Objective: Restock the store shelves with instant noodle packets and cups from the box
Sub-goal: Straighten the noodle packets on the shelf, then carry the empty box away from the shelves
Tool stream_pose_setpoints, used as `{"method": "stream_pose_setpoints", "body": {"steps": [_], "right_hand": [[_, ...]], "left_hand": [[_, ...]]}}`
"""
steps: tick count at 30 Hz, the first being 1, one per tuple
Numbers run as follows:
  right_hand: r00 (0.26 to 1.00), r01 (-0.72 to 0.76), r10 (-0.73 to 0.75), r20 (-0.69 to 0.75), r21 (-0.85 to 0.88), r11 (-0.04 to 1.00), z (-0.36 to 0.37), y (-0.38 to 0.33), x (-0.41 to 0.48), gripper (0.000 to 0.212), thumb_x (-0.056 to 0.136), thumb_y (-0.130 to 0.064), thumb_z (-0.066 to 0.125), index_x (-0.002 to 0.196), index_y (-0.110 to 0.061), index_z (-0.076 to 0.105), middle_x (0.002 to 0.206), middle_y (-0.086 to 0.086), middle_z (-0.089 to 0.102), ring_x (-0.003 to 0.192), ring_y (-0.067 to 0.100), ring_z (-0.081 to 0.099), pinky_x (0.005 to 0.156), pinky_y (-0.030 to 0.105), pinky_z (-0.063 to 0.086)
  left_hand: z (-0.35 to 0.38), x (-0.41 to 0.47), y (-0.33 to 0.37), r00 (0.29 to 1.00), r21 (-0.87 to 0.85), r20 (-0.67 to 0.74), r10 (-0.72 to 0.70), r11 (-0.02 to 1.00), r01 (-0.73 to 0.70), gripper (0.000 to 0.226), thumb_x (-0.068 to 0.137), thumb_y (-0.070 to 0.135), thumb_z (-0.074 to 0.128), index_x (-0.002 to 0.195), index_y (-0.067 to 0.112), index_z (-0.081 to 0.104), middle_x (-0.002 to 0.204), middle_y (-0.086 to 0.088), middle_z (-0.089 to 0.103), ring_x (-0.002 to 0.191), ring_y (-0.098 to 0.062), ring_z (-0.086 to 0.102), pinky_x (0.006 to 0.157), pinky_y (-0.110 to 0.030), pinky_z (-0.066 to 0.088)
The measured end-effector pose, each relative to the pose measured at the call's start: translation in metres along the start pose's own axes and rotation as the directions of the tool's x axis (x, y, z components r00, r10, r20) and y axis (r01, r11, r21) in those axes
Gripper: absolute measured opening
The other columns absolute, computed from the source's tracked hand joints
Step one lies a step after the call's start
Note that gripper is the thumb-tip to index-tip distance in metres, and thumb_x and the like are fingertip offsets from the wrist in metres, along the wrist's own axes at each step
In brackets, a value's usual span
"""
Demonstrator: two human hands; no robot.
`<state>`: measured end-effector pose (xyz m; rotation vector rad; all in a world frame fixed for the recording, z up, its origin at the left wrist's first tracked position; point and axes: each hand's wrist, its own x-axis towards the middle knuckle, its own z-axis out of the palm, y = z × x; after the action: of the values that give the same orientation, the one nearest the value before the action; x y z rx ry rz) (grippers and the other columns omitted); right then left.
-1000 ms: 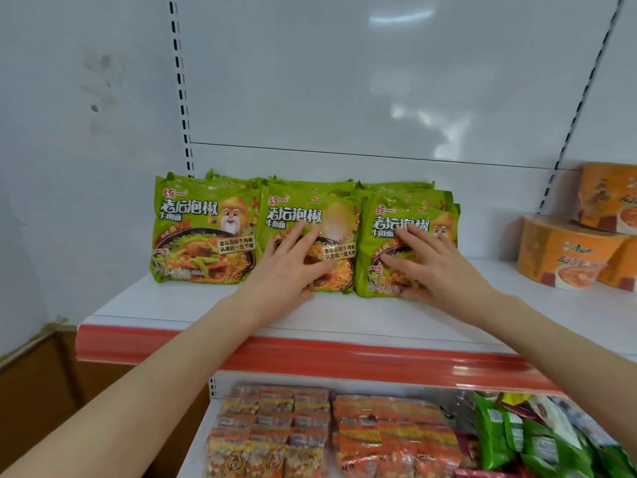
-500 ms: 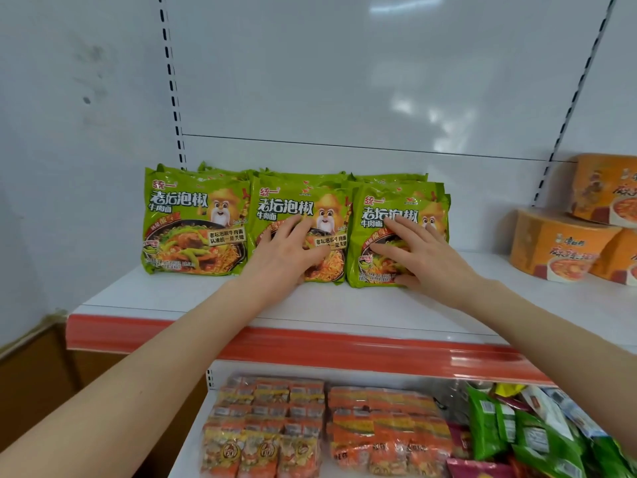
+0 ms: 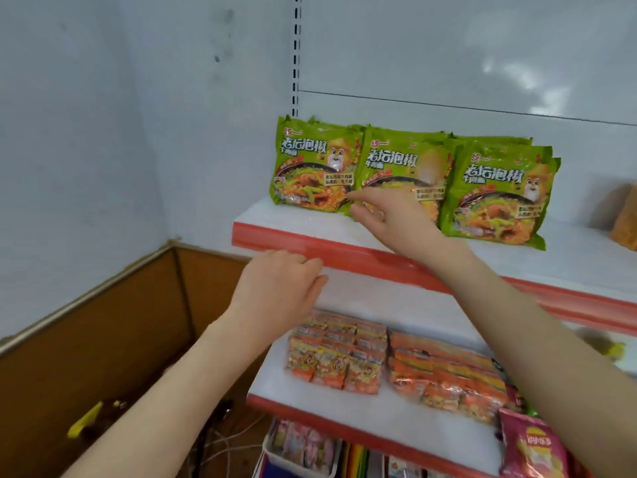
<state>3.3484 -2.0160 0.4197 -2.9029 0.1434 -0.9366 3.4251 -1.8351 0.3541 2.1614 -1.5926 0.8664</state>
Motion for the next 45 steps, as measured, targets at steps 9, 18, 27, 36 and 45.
{"method": "stream_pose_setpoints", "body": {"steps": [9,18,27,36,45], "right_hand": [[0.953,0.194,-0.247,0.176,0.272,0.943,0.087,-0.127,0.011,0.035,0.096,-0.026,0.045,0.127,-0.013,0.054,0.131,0.004,0.057,0.122,0.020,0.050,0.100,0.029,0.035],[0.789,0.433,-0.574,0.220,0.463,0.773,0.132,-0.143,-0.006,0.036,0.096,-0.027,0.044,0.129,-0.014,0.052,0.133,0.003,0.055,0.122,0.020,0.050,0.101,0.030,0.036],[0.621,0.458,-0.729,0.289,0.621,0.636,0.159,-0.160,-0.061,0.040,0.096,-0.027,0.043,0.134,-0.014,0.046,0.138,0.004,0.049,0.129,0.020,0.044,0.105,0.033,0.036],[0.579,0.241,-0.666,0.471,0.681,0.691,0.226,-0.173,-0.143,0.047,0.095,-0.025,0.047,0.138,-0.011,0.038,0.140,0.010,0.045,0.128,0.024,0.046,0.107,0.037,0.038],[0.507,-0.117,-0.422,0.751,0.545,0.830,0.354,-0.131,-0.268,0.056,0.093,-0.024,0.051,0.142,-0.007,0.030,0.142,0.016,0.041,0.131,0.028,0.041,0.108,0.040,0.036]], "left_hand": [[-0.044,-0.121,-0.026,0.911,0.230,0.093,-0.401,0.899,0.373,0.029,0.086,0.034,0.052,0.075,0.013,0.069,0.058,0.002,0.065,0.051,-0.017,0.061,0.046,-0.027,0.047],[-0.045,-0.186,0.029,0.626,0.464,-0.102,-0.773,0.520,0.717,0.024,0.084,0.029,0.063,0.078,0.006,0.069,0.059,-0.004,0.064,0.051,-0.023,0.061,0.040,-0.029,0.046],[-0.039,-0.234,0.119,0.235,0.417,-0.166,-0.958,0.148,0.897,0.034,0.092,0.036,0.051,0.105,0.006,0.062,0.084,-0.011,0.068,0.077,-0.031,0.065,0.054,-0.034,0.047],[-0.004,-0.321,0.185,-0.118,0.429,-0.030,-0.993,-0.120,0.895,0.039,0.095,0.039,0.041,0.120,0.010,0.051,0.106,-0.009,0.064,0.099,-0.027,0.060,0.066,-0.032,0.041],[0.110,-0.429,0.242,-0.396,0.320,0.175,-0.901,-0.328,0.889,0.044,0.094,0.032,0.047,0.127,0.002,0.044,0.110,-0.021,0.060,0.099,-0.037,0.058,0.074,-0.042,0.047]]}}
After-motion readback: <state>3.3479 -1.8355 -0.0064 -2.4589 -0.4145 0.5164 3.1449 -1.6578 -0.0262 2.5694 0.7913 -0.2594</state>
